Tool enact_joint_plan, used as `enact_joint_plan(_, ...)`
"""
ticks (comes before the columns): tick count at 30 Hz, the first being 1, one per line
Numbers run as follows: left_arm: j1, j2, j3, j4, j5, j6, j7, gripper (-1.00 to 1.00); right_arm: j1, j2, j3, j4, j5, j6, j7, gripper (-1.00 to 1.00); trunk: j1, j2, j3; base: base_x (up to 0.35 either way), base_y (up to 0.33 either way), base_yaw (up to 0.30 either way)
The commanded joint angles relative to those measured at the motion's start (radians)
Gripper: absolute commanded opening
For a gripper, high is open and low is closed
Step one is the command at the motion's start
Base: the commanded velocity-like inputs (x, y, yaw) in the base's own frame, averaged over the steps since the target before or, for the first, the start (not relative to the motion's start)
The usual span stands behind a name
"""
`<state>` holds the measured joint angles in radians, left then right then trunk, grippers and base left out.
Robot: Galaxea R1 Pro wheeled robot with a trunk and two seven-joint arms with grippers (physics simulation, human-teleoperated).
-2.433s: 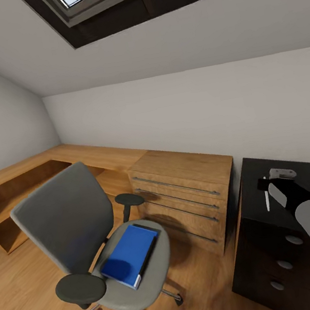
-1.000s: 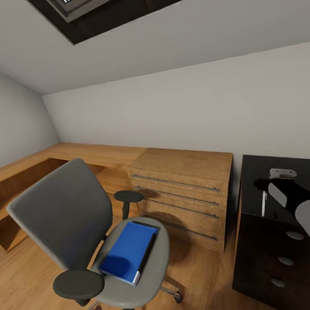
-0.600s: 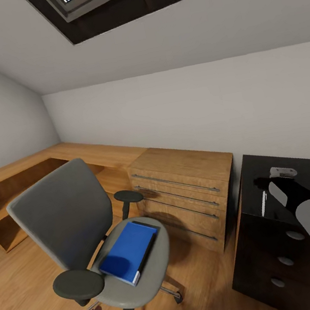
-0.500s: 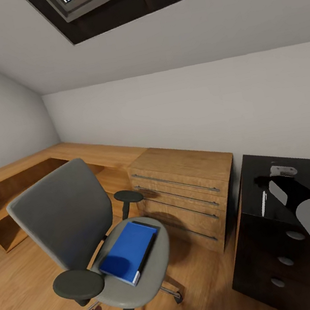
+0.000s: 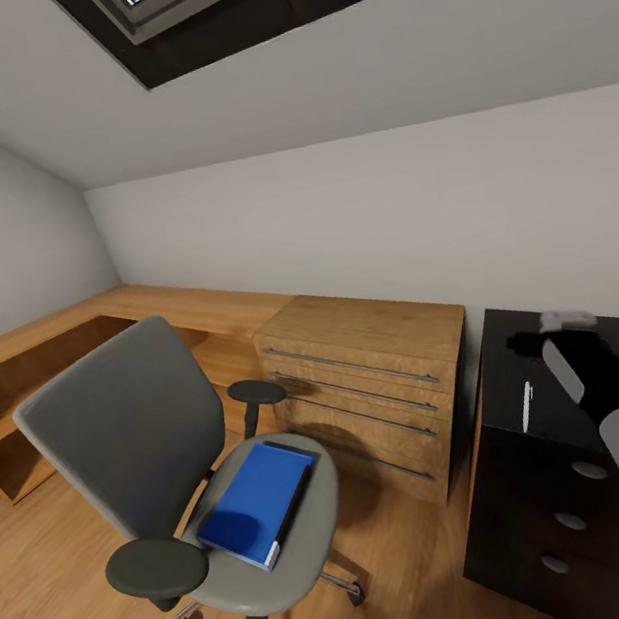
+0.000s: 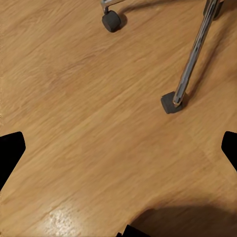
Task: In the bedroom, organize the workspace by keeping the computer under the desk, ensuring the monitor is on the desk, placing the keyboard on the desk next to the monitor, placing the mouse on the desk next to the keyboard, moving the folder from the swivel chair onto the desk next to the mouse, stacking the notebook on top of the folder with the pen on top of the notebook, and positioning the swivel chair next to the desk.
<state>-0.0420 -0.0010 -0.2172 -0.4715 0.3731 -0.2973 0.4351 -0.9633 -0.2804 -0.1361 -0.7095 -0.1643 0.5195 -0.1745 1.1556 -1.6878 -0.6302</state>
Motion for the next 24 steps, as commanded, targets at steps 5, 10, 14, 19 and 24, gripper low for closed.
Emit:
enact_joint_plan(5,-0.001,0.003,-0.006,0.001,0.009,-0.005,0.008,1.0,0.125,0.017,0.0,-0.245,-0.021,0.131,-0.01,1.0,0.0,0.0,-0.001,0.0,0.0,0.0)
enact_joint_plan(10,-0.001,0.008,-0.004,0.003,0.01,-0.006,0.007,1.0,0.299,0.066,-0.002,-0.561,-0.024,0.3,-0.012,1.0,0.0,0.0,-0.001,0.0,0.0,0.0)
enact_joint_plan(14,-0.001,0.015,-0.002,0.01,0.011,-0.007,0.006,1.0,0.464,0.115,-0.002,-0.738,-0.023,0.334,-0.012,1.0,0.0,0.0,-0.001,0.0,0.0,0.0)
enact_joint_plan(19,-0.001,0.019,0.0,0.013,0.013,-0.007,0.006,1.0,0.577,0.182,-0.002,-0.798,-0.016,0.34,-0.012,1.0,0.0,0.0,-0.001,0.0,0.0,0.0)
enact_joint_plan(24,-0.001,0.026,0.002,0.013,0.014,-0.025,0.01,1.0,0.585,0.187,-0.002,-0.792,-0.016,0.338,-0.011,1.0,0.0,0.0,-0.001,0.0,0.0,0.0)
